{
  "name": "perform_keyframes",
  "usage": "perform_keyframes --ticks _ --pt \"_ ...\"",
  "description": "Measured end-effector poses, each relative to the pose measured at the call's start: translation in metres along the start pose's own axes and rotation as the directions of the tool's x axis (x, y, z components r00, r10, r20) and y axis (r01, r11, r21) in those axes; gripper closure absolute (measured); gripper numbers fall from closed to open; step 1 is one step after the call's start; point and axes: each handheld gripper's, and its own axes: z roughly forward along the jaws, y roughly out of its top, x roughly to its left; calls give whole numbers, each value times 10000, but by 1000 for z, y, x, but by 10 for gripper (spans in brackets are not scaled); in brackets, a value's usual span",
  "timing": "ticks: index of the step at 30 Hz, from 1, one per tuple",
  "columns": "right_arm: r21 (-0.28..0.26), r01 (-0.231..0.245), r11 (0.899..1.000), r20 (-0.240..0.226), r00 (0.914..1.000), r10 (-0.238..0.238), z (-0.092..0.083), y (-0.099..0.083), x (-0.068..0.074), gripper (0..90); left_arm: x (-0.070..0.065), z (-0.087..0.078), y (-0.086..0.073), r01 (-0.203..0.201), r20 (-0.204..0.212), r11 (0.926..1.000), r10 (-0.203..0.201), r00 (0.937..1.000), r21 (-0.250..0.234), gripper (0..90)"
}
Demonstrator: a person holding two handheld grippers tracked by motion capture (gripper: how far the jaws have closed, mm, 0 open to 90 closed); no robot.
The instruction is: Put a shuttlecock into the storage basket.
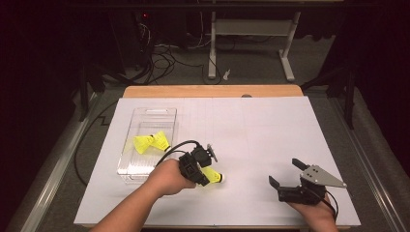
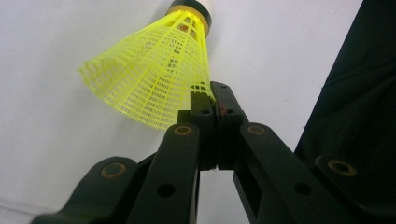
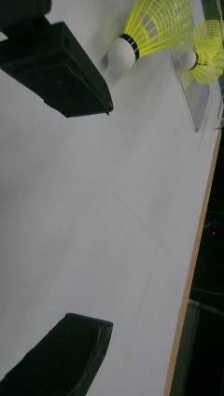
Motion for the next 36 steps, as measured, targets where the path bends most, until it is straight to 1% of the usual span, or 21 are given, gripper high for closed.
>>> perform_keyframes --ticks 3,4,5,7,10,12,15,17,21,29,36 --pt "22 39 10000 4 10000 -39 0 0 -1 3 1 -5 -2 -45 60 10000 45 10000 -12 894" --pt "48 42 10000 -9 10000 -42 1 0 -1 4 0 -7 -2 -5 70 9999 6 10000 -102 894" --pt "75 43 10000 -25 10000 -43 1 0 -1 4 0 -11 -2 -12 14 9999 12 10000 -125 894" --pt "79 79 9999 -46 10000 -79 1 0 0 4 0 -17 -1 -30 42 9998 31 10000 -173 894" --pt "66 112 9999 -49 9999 -111 1 0 0 4 -1 -27 0 -98 -84 9997 96 9999 -214 894" --pt "56 113 9999 -62 9999 -113 1 0 0 4 -1 -33 0 -83 -94 9996 80 9999 -287 894" --pt "103 114 9999 -80 9999 -113 1 0 0 4 0 -41 -2 16 89 9992 -12 10000 -399 895" --pt "117 111 9999 -101 9999 -110 1 0 0 5 1 -45 -3 25 30 9995 -25 10000 -313 895" --pt "129 136 9998 -141 9998 -134 1 0 0 6 3 -56 -6 82 10 9991 -82 10000 -406 895" --pt "178 133 9998 -216 9997 -129 2 -1 0 10 11 -76 -23 366 -155 9978 -375 9992 -555 894" --pt "315 104 9995 -282 9996 -95 3 -2 -1 13 15 -87 -34 477 -214 9968 -491 9986 -638 895"
